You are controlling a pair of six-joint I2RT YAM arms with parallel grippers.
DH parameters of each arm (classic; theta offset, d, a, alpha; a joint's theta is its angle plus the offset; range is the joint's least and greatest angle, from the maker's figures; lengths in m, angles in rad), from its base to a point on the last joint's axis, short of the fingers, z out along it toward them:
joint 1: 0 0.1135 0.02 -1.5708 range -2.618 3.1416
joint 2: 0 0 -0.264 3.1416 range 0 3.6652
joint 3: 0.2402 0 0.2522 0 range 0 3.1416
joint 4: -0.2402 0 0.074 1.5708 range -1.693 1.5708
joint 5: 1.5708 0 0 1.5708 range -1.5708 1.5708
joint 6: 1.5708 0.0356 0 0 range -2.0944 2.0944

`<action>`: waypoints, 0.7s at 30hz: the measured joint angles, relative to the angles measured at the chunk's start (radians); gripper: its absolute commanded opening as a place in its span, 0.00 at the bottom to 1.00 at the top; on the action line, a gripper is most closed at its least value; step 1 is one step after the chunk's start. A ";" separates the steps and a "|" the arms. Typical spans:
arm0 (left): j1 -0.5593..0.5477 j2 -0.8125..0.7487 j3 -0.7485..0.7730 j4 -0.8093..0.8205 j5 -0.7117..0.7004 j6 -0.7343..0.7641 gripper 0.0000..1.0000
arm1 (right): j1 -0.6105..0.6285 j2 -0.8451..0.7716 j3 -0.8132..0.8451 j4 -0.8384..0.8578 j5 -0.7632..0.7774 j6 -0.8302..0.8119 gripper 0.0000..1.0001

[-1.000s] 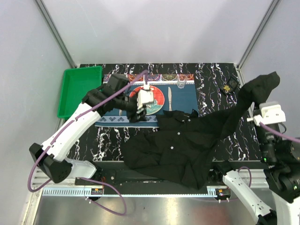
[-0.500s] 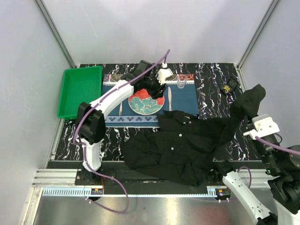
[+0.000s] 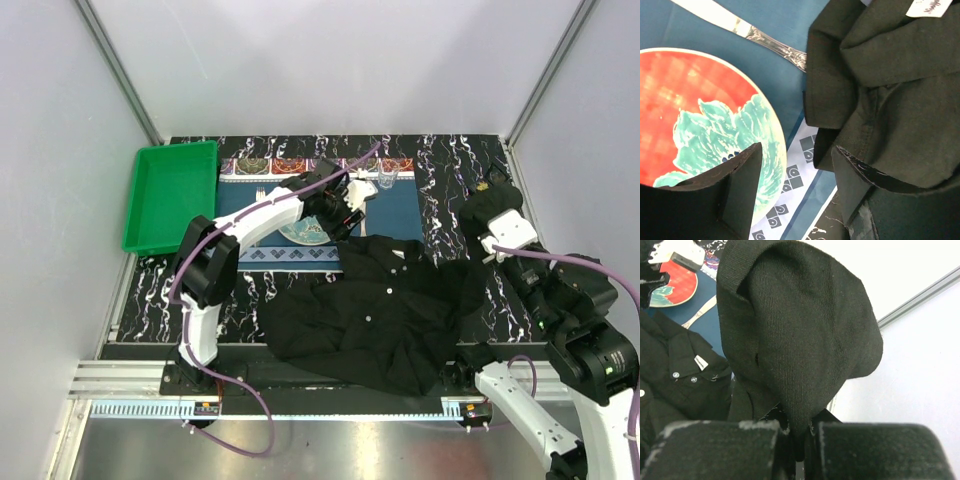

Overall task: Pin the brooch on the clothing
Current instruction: Flatten out the clothes at the center of the board.

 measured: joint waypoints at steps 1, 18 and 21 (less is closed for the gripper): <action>0.000 0.000 -0.002 -0.001 -0.017 -0.013 0.62 | 0.000 0.006 -0.005 -0.003 0.000 0.003 0.00; -0.014 0.077 -0.004 -0.065 -0.032 -0.122 0.31 | 0.000 -0.010 -0.016 -0.004 0.037 0.025 0.00; -0.020 0.079 -0.004 -0.089 -0.009 -0.132 0.00 | 0.000 -0.010 -0.016 -0.003 0.046 0.025 0.00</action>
